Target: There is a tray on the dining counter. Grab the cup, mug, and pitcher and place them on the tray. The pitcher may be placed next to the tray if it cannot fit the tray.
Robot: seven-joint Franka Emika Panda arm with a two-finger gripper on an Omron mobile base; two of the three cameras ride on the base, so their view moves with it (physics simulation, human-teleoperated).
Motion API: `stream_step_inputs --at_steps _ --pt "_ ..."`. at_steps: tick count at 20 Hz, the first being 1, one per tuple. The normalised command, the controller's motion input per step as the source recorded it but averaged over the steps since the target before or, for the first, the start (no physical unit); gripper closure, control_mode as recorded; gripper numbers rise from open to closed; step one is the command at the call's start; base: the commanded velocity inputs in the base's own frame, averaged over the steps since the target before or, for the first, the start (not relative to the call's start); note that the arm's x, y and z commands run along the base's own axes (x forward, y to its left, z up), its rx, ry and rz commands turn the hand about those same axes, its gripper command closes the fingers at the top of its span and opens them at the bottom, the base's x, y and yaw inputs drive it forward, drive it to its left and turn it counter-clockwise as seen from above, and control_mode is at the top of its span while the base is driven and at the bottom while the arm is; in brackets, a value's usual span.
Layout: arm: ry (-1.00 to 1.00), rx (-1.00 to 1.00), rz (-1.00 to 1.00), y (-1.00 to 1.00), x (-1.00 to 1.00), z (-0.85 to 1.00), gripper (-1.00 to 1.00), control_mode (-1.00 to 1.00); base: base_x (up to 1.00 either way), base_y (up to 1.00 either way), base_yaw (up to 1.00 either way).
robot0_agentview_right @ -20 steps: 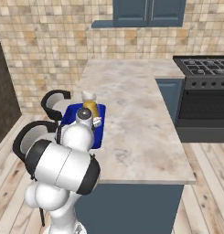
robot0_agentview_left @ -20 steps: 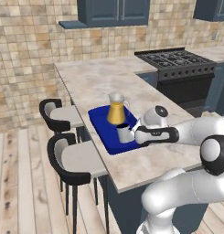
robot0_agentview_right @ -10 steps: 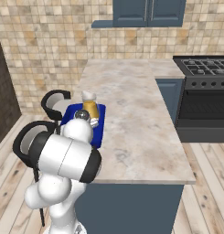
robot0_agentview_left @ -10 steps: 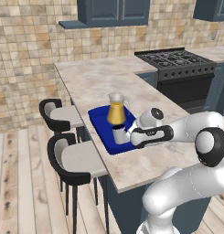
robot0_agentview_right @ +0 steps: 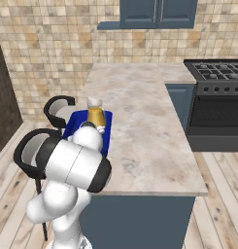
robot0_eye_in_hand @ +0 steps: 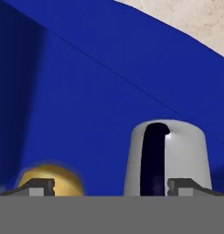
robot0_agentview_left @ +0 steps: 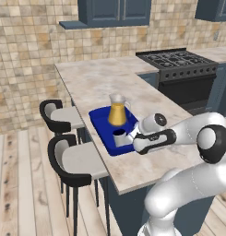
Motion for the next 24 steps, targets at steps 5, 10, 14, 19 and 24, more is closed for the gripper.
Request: stream_step_inputs --at_steps 5,10,14,19,24 --pt "-0.05 0.00 0.00 -0.50 -0.17 0.31 -1.00 -1.00 0.00 0.00 0.00" --pt "0.00 -0.03 0.00 -0.38 -0.24 0.24 -1.00 -1.00 0.00 0.00 0.00" --pt "0.00 -0.02 0.00 -0.36 -0.24 0.65 -1.00 -1.00 0.00 0.00 0.00" --pt "0.01 0.00 0.00 -0.23 -0.35 1.00 -1.00 -1.00 0.00 0.00 0.00" --pt "0.15 0.00 -0.09 -0.06 -0.40 1.00 -1.00 -1.00 0.00 0.00 0.00"
